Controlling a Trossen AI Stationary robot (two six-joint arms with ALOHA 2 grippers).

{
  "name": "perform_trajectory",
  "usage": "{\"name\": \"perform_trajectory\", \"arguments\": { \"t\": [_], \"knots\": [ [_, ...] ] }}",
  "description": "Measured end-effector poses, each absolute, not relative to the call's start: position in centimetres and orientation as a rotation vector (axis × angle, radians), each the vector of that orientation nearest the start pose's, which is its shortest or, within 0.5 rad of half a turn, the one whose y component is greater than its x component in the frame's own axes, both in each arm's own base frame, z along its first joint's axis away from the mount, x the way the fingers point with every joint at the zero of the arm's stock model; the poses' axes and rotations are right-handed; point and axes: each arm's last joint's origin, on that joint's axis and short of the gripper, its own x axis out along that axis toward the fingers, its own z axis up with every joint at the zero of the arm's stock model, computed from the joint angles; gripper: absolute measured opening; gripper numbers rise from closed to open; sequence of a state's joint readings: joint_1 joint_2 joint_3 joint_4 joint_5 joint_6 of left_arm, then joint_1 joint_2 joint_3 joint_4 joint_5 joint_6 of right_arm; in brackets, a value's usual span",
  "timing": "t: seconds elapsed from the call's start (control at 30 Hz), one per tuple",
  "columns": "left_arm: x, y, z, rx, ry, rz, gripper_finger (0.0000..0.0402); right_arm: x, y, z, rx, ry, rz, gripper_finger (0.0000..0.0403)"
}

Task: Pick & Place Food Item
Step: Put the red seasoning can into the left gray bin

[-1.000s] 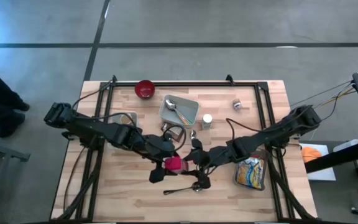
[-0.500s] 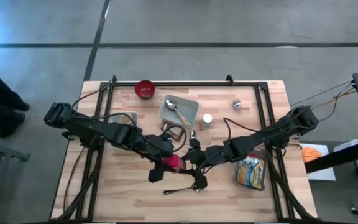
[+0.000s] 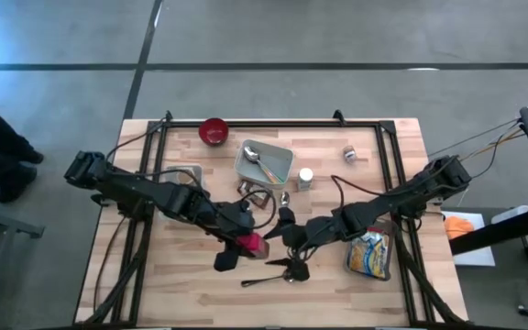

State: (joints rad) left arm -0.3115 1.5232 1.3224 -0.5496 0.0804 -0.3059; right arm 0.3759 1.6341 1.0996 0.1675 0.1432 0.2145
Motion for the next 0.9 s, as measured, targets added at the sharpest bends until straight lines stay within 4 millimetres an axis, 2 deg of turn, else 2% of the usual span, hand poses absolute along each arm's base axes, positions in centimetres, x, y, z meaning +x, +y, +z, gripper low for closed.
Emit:
{"name": "perform_trajectory", "arguments": {
  "t": [0.1, 0.23, 0.4, 0.57, 0.73, 0.9],
  "knots": [
    [30.8, -10.1, 31.2, -0.215, 0.830, -0.227, 0.0198, 34.3, 13.1, 25.6, 0.117, 0.401, 0.183, 0.0353],
    [29.4, -9.0, 31.7, -0.214, 0.911, -0.108, 0.0198, 34.1, 13.2, 25.3, 0.132, 0.435, 0.171, 0.0367],
    [26.4, -7.1, 32.6, -0.202, 1.016, 0.187, 0.0198, 33.4, 13.8, 24.4, 0.140, 0.515, 0.174, 0.0369],
    [23.1, -5.0, 32.3, -0.250, 1.110, 0.470, 0.0198, 32.7, 14.7, 23.5, 0.137, 0.556, 0.190, 0.0370],
    [21.1, -3.2, 31.5, -0.368, 1.096, 0.653, 0.0198, 31.9, 15.4, 22.6, 0.124, 0.583, 0.210, 0.0370],
    [19.1, -1.5, 30.0, -0.588, 1.091, 0.850, 0.0198, 31.3, 15.5, 21.5, 0.115, 0.615, 0.211, 0.0370]
  ]
}}
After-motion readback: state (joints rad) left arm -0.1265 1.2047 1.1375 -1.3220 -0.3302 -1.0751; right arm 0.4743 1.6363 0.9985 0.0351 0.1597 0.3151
